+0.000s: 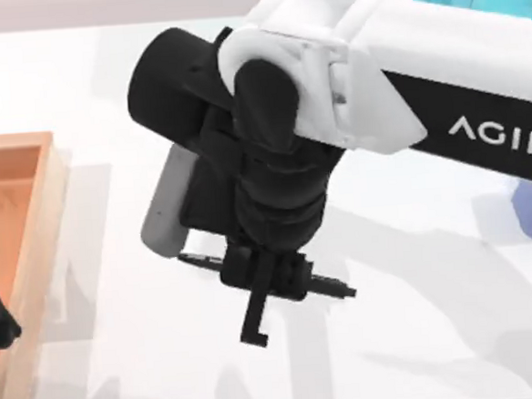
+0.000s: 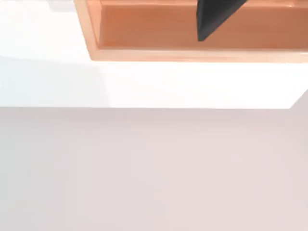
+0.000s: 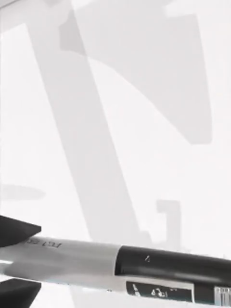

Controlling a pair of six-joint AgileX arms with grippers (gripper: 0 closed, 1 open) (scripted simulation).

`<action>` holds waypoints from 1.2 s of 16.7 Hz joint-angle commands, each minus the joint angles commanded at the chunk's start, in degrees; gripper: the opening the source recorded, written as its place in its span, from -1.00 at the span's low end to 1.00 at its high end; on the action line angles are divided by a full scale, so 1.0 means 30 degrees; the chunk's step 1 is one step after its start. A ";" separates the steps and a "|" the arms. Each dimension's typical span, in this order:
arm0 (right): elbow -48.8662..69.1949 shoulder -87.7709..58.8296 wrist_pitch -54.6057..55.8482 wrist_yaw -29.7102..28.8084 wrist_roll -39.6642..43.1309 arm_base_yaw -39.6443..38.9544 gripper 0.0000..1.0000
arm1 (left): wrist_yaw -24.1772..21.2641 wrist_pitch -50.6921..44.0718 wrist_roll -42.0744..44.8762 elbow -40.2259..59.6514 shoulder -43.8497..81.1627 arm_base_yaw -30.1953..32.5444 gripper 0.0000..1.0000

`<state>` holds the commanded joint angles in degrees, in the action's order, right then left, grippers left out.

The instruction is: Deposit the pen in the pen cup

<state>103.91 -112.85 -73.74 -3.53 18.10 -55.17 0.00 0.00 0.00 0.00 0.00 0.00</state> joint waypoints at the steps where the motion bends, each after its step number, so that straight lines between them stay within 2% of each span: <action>1: -0.0209 0.0058 0.0670 0.0780 0.0091 0.0637 -1.00 | 0.0000 0.0000 0.0000 0.0000 0.0000 0.0000 1.00; 6: -0.2483 0.0379 0.5676 0.6887 0.0770 0.5683 -1.00 | 0.0000 0.0000 0.0000 0.0000 0.0000 0.0000 1.00; 16: -1.1621 0.1276 1.9297 2.2510 0.2895 1.9657 -1.00 | 0.0000 0.0000 0.0000 0.0000 0.0000 0.0000 1.00; 20: -1.4797 0.2285 2.5121 2.8645 0.3897 2.4297 -1.00 | 0.0000 0.0000 0.0000 0.0000 0.0000 0.0000 1.00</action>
<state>59.52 -106.00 1.62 82.41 29.79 17.72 0.00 0.00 0.00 0.00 0.00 0.00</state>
